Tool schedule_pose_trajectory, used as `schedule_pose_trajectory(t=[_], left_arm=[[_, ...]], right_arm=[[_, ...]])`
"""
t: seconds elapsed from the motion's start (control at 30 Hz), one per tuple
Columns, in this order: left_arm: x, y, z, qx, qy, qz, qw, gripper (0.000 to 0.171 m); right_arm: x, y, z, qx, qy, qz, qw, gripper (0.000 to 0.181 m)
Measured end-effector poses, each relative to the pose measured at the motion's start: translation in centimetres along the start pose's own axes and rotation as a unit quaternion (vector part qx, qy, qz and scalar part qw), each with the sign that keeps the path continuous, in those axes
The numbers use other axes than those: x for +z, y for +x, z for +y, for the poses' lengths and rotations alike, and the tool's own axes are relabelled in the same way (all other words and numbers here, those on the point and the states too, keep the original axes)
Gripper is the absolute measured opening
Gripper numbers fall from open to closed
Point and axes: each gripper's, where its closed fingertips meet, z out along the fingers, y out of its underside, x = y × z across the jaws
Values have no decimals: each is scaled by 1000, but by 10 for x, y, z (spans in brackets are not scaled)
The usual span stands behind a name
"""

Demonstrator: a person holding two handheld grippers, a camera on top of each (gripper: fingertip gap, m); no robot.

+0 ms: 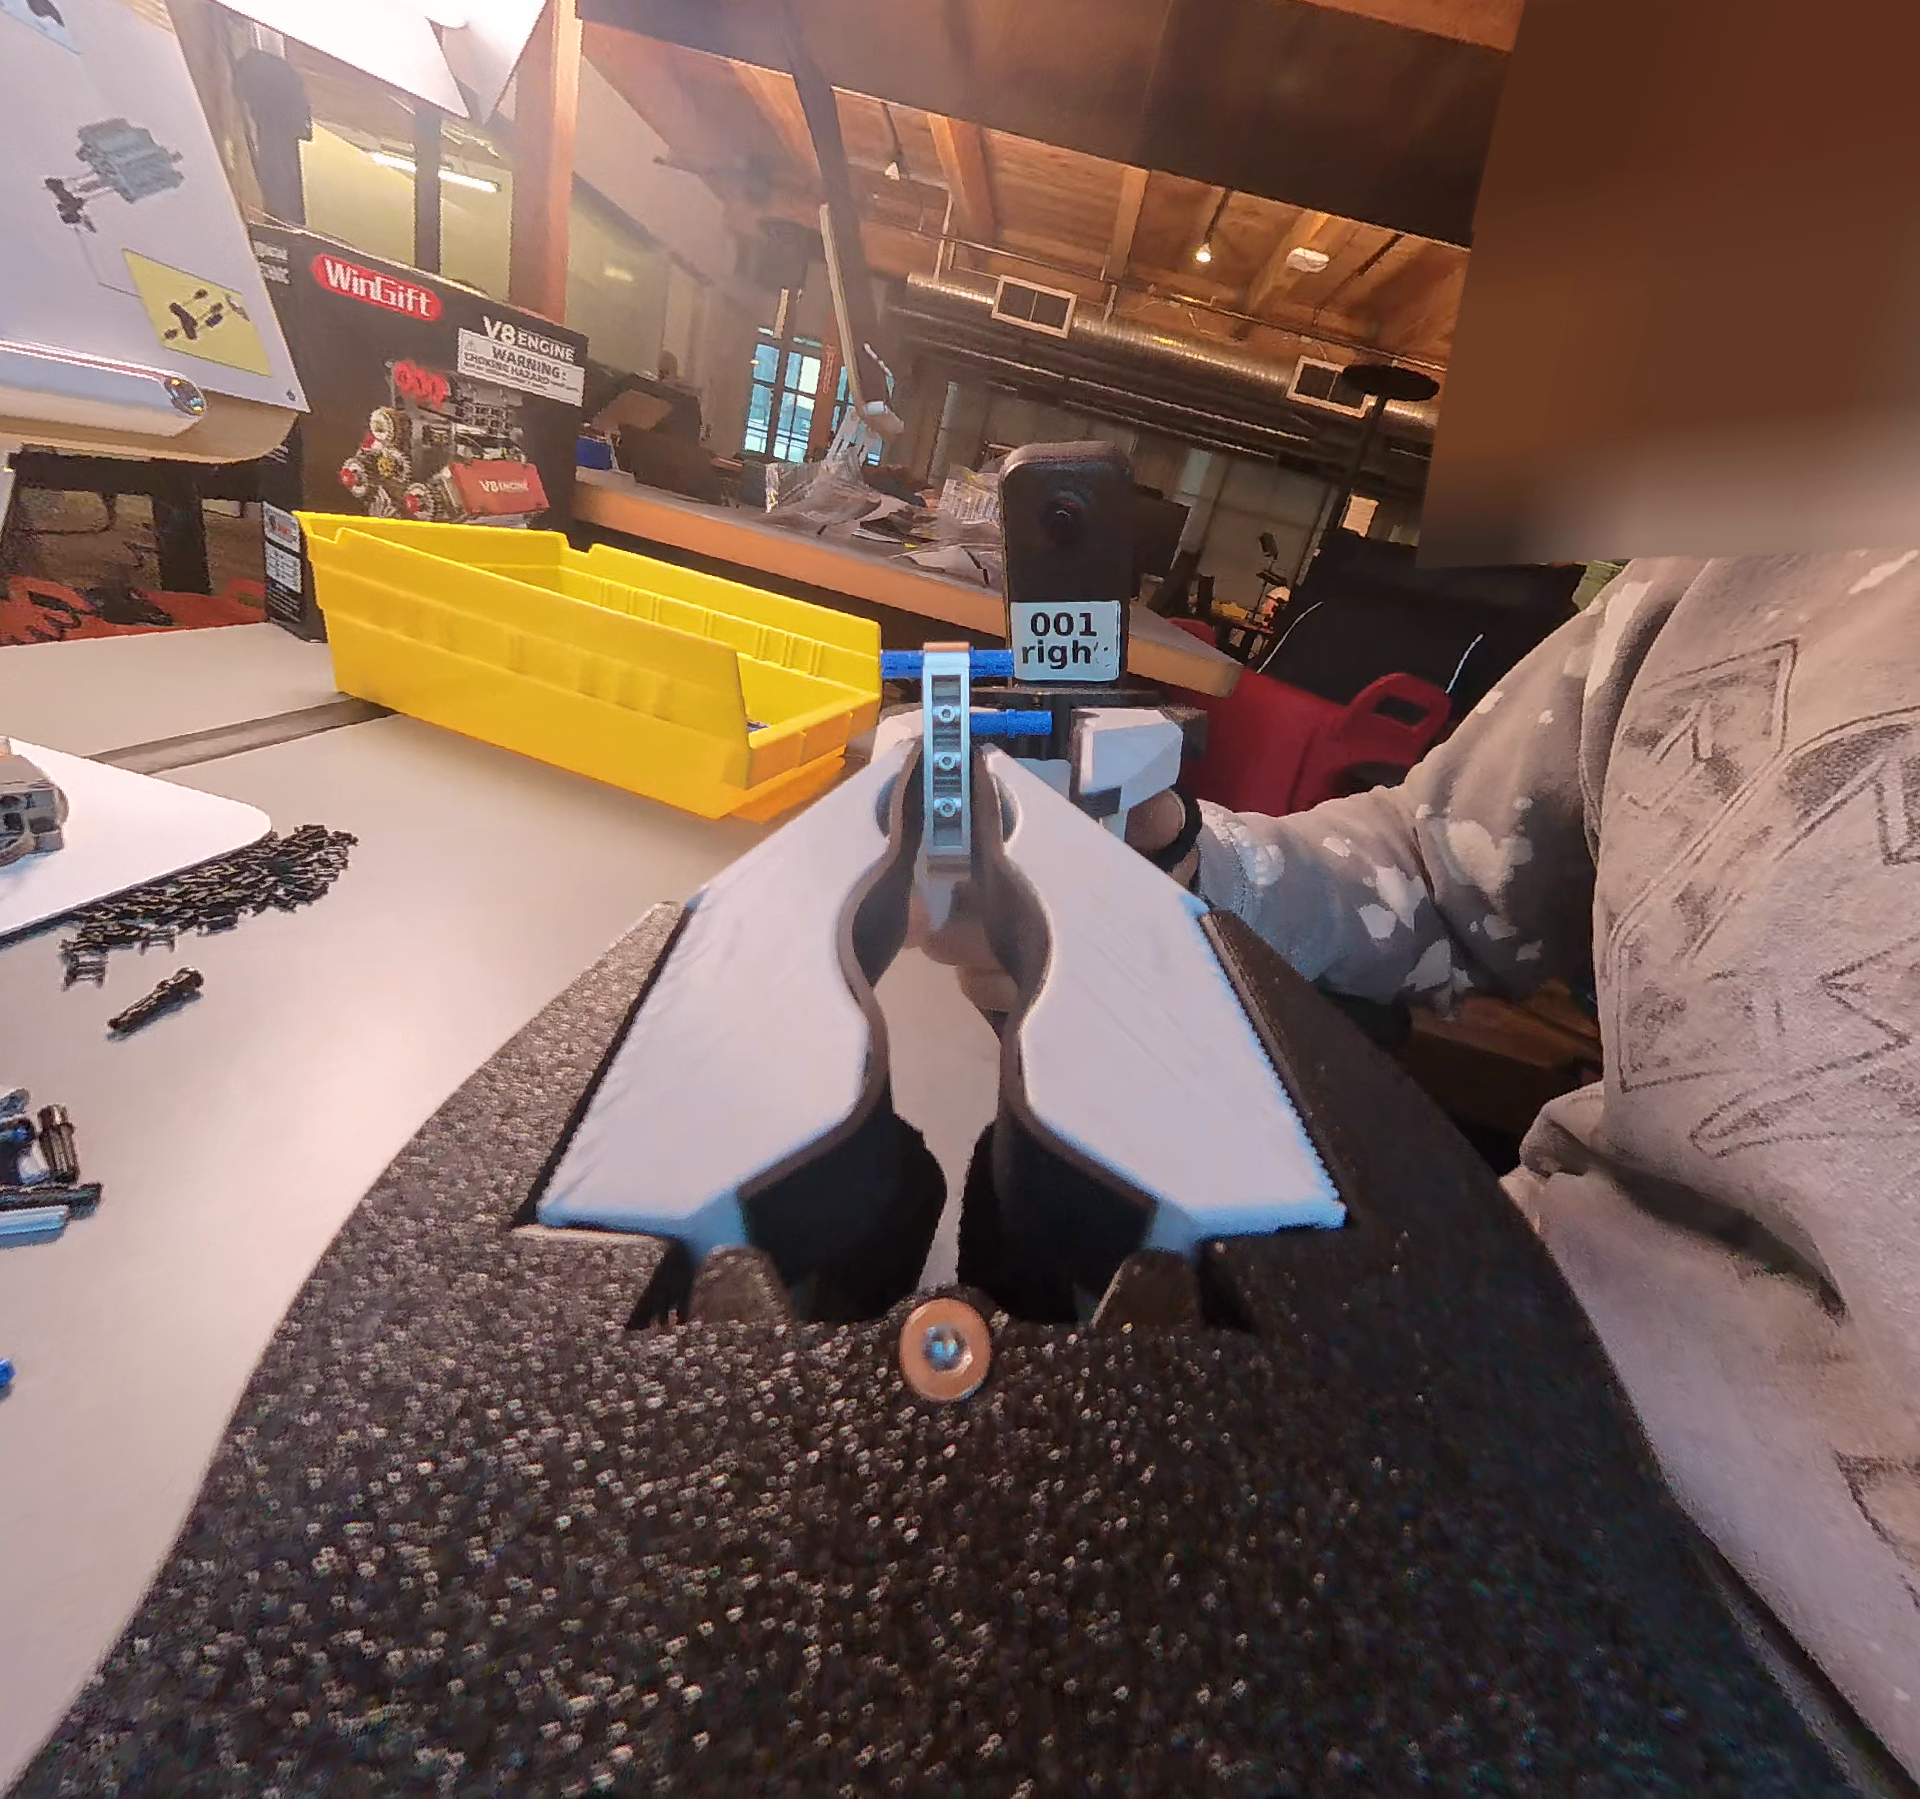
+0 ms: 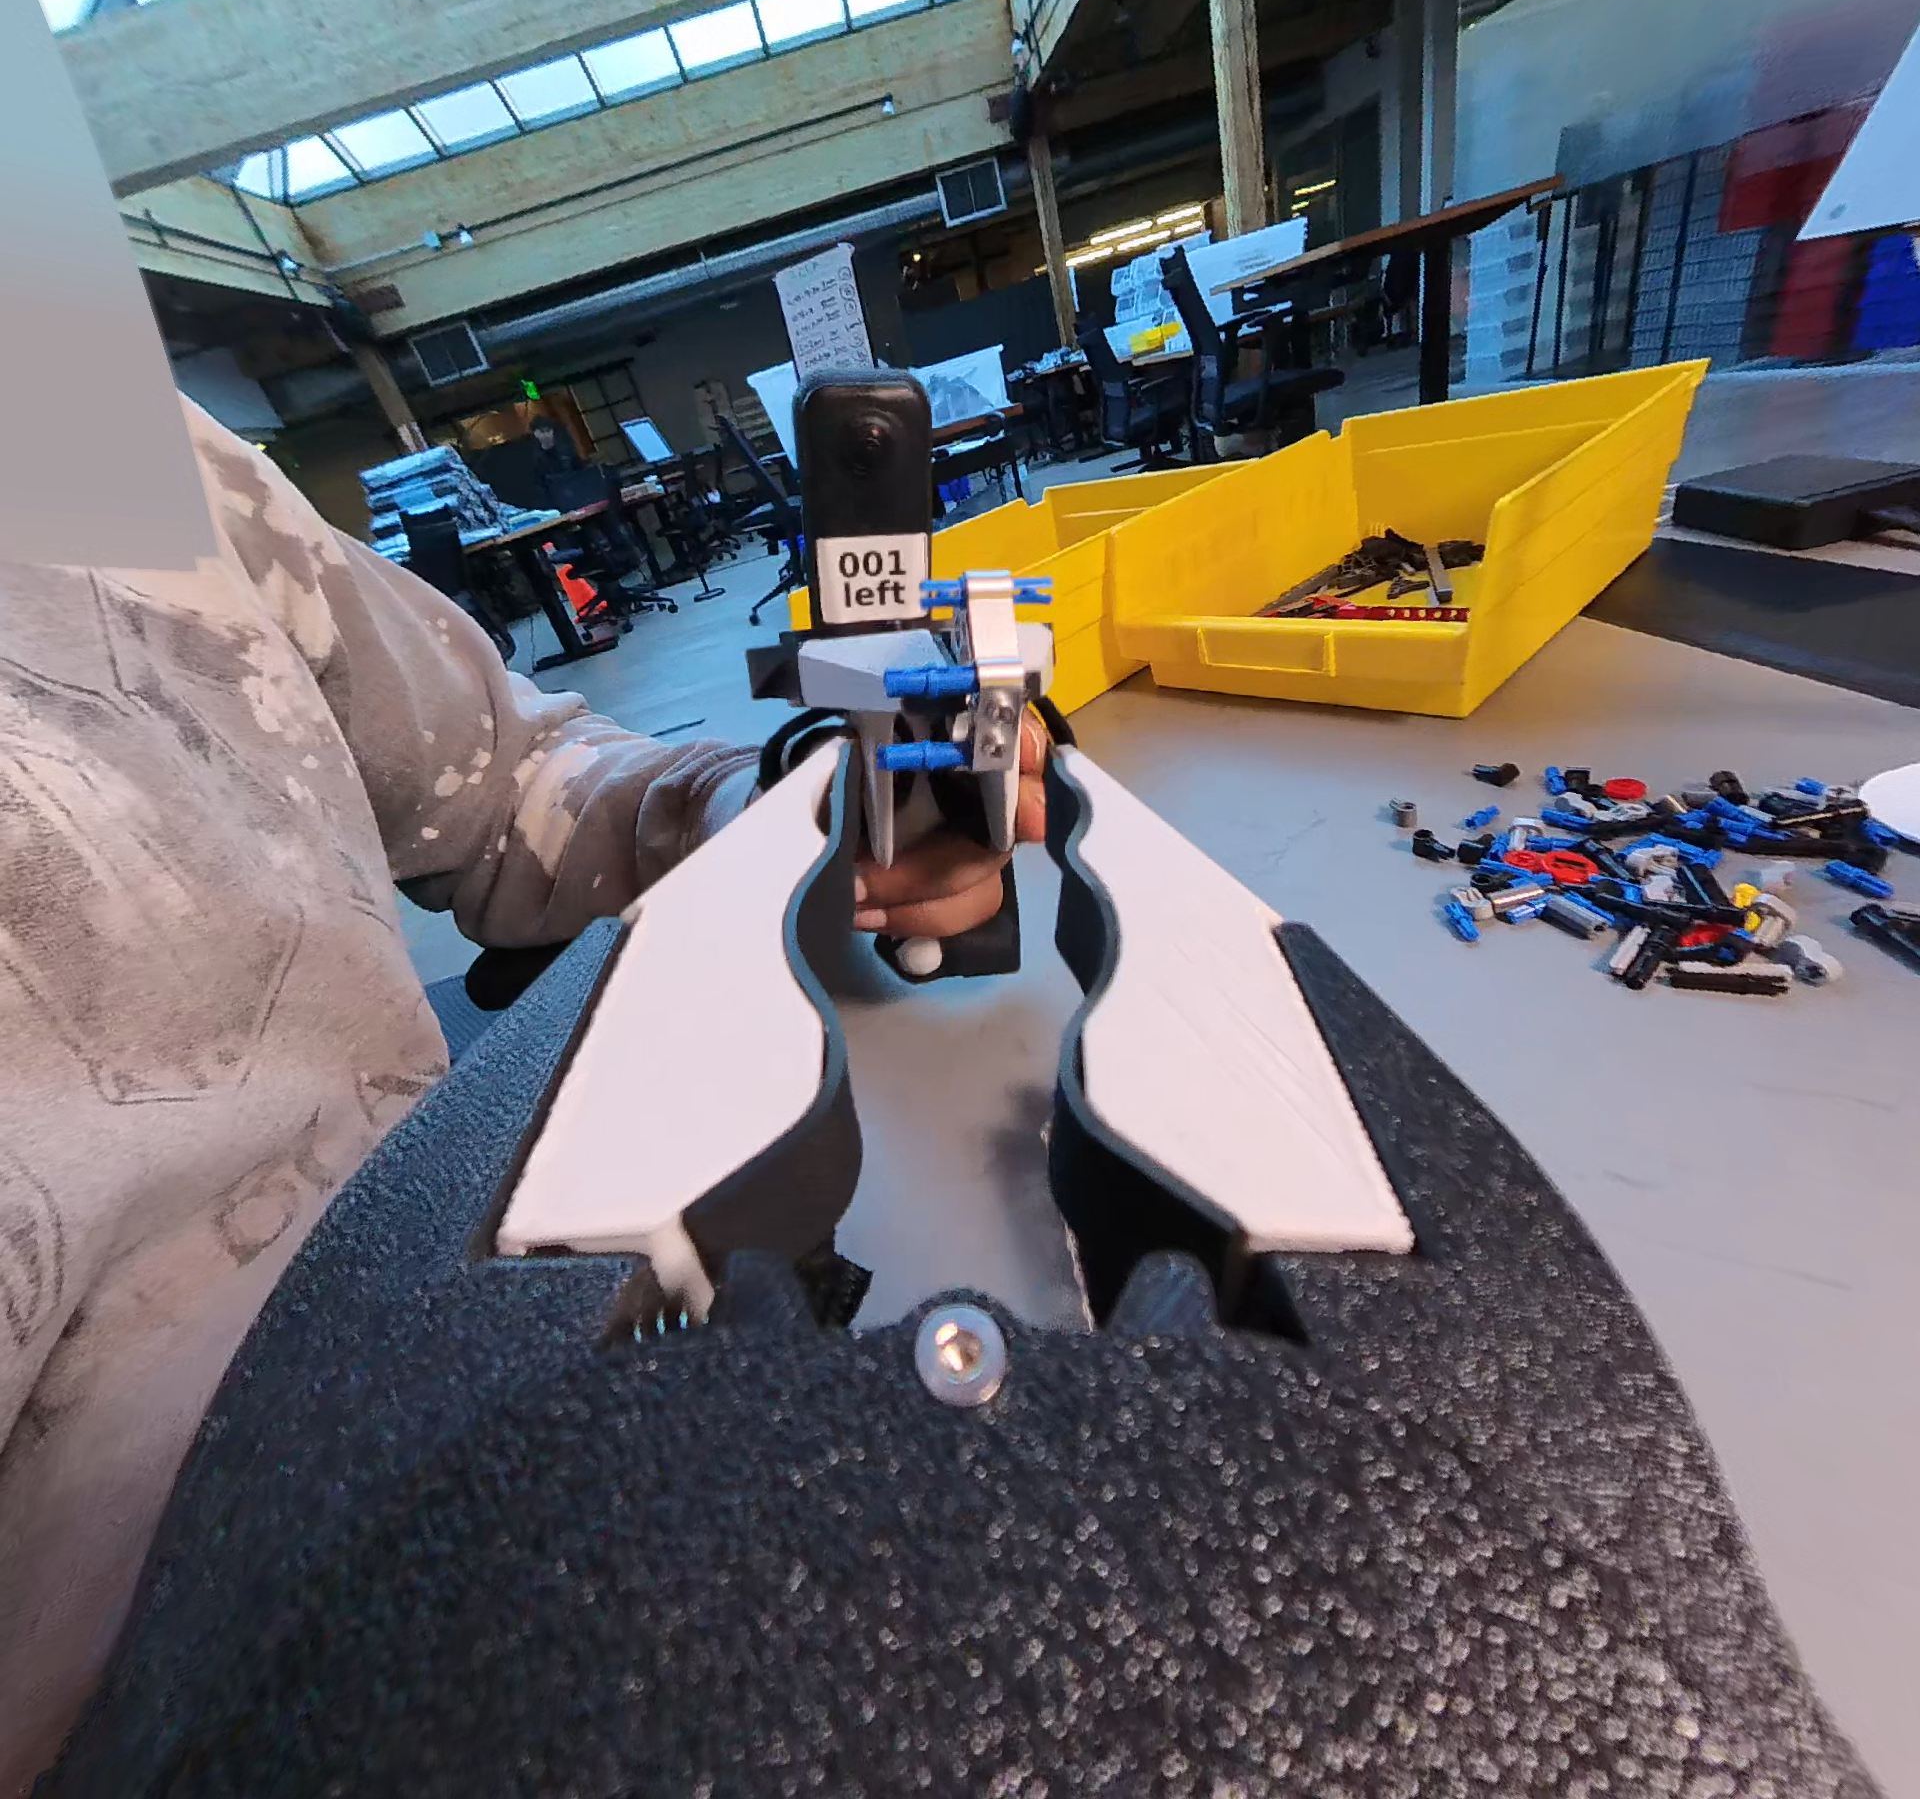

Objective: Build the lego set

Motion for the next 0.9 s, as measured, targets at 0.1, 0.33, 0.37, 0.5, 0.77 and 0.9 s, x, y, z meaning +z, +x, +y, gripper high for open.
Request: schedule_pose_trajectory(t=[0.1, 0.33, 0.37, 0.5, 0.77, 0.9], left_arm=[[4, 3, 2, 6, 6, -1, 1000, 6], [3, 4, 18, 10, -55, 15, 998, 8], [3, 2, 21, 22, -66, 8, 998, 7], [3, 5, 21, 26, -65, 16, 997, 7], [2, 7, 29, 60, -106, 15, 992, 6], [0, 0, 32, 52, -120, 4, 991, 6]], right_arm=[[1, -2, -4, 7, 12, -3, 1000, 23], [-19, 5, 1, -45, -55, -10, 997, 6], [-21, 8, 2, -69, -63, 6, 996, 6], [-19, 5, 1, -74, -55, 7, 996, 7], [-17, 1, 8, -75, -67, -7, 995, 9], [-18, -1, 14, -74, -86, -20, 993, 26]])
